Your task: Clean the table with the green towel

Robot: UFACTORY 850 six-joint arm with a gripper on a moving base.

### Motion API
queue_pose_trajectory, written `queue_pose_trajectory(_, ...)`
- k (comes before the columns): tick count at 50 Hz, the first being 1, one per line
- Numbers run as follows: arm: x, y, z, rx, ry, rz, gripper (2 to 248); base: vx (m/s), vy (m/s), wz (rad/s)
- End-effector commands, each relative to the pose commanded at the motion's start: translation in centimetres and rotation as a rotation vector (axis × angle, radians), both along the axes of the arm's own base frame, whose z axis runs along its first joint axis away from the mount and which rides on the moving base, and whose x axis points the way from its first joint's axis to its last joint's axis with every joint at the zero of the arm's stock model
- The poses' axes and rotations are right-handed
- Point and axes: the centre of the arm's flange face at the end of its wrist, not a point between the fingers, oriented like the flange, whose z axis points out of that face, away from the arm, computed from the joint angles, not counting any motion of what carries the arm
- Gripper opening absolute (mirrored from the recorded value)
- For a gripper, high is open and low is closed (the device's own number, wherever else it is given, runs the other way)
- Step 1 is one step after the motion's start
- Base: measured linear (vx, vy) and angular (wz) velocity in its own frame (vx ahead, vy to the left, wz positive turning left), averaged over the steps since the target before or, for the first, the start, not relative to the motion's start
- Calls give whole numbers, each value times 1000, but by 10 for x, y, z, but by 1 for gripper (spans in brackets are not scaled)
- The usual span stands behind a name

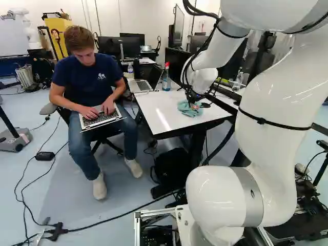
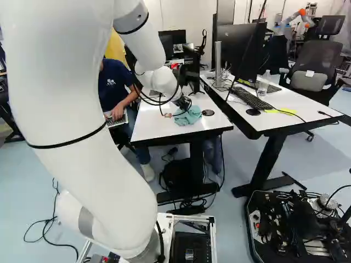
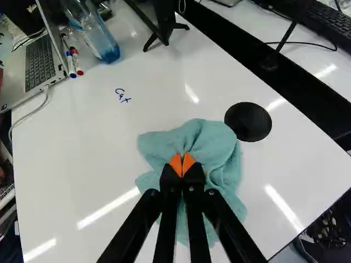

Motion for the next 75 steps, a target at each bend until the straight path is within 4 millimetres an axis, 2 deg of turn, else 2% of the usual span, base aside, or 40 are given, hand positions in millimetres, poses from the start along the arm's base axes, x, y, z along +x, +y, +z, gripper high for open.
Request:
queue_pose_trajectory(58,-6,2,-5,30,88,10,22,0,0,0)
queue_pose_trajectory(75,5,-12,-6,30,84,-14,22,0,0,0)
